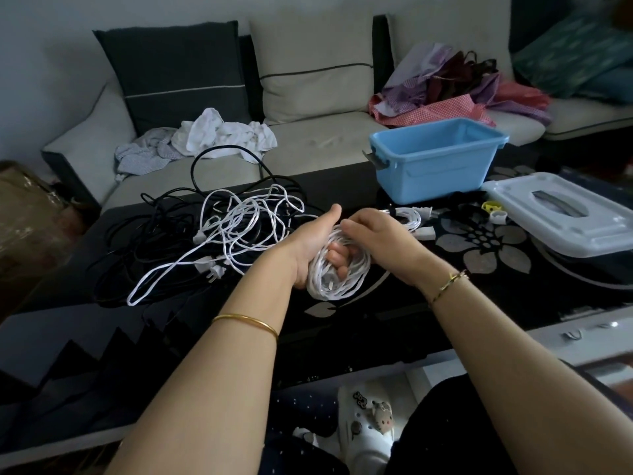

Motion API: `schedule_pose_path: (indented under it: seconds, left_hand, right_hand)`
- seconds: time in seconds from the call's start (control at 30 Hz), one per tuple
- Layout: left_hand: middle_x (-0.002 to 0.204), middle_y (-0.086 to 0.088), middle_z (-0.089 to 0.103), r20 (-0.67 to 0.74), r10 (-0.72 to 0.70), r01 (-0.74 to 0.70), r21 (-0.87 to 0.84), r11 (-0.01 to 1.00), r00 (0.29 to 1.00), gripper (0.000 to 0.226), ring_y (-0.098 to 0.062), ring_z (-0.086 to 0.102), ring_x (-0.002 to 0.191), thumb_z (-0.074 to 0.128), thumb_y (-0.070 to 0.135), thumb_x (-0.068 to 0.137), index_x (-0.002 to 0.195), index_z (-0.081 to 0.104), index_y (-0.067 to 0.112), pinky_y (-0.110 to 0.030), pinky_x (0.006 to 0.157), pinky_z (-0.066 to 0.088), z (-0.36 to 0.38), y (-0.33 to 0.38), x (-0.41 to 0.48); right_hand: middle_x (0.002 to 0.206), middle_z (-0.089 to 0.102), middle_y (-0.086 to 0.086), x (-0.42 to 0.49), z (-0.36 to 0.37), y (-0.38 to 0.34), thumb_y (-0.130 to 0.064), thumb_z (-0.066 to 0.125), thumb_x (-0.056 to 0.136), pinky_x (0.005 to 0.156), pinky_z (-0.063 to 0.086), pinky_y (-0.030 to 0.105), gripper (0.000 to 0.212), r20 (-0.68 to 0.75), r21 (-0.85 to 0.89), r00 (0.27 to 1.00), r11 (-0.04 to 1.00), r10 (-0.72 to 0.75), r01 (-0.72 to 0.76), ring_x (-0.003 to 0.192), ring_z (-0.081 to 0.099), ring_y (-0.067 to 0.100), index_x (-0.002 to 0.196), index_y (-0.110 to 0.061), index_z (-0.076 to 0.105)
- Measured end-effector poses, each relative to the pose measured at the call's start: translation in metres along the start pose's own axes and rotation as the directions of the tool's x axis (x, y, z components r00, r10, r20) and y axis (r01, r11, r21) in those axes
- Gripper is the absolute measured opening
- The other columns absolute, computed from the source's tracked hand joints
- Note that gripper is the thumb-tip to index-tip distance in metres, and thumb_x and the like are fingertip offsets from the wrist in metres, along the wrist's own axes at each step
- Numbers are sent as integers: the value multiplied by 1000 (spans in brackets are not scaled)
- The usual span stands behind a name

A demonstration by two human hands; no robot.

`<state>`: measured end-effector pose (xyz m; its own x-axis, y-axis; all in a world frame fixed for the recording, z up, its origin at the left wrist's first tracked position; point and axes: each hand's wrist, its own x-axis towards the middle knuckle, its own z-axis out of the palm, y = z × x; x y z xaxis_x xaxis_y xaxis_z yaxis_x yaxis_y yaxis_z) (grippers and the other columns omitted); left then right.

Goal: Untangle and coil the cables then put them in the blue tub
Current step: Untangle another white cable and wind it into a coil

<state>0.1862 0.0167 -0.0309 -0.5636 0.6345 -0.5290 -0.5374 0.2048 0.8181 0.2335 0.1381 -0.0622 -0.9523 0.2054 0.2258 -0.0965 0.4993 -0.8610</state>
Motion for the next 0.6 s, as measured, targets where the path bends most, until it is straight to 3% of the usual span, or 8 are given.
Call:
schedule_pose_path:
  seconds: [0.17,0.27,0.33,0.43,0.6]
  left_hand:
    - [49,1,39,23,31,-30,-14,999,999,42,-3,37,31,43,44,98,75,50,11,-16,36,43,8,2,15]
    - [58,-3,49,68,87,-84,-36,996,994,16,-4,48,39,52,16,96,86,56,4,-20,43,50,13,4,22]
    - [57,-7,57,66,111,-112,17,994,992,11,-8,56,44,51,1,94,86,58,-1,-24,50,55,17,3,29]
    - [57,-7,62,58,141,-150,196,969,988,16,-12,61,48,50,-2,94,81,59,-3,-23,49,55,29,3,45]
    - [55,-5,60,-27,232,-206,372,905,972,24,-10,55,42,54,4,95,72,59,1,-21,41,49,54,4,72]
  right_hand:
    - [71,58,-1,3,-7,19,-26,56,93,69,43,33,21,-65,102,994,992,83,-76,69,53,12,78,-12,57]
    - [70,60,1,6,-18,30,-30,59,90,69,45,40,25,-83,244,986,962,145,-121,70,55,16,70,-16,54]
    - [69,59,2,8,-26,36,-30,60,89,69,46,43,26,-111,235,981,963,162,-132,69,55,17,70,-13,54]
    - [72,58,3,9,-38,49,-26,60,90,75,49,45,25,-190,175,965,974,180,-147,73,55,18,70,-11,54]
    - [73,56,-3,11,-53,70,-28,60,90,71,42,32,25,-300,118,930,976,213,-186,72,51,12,70,-17,49]
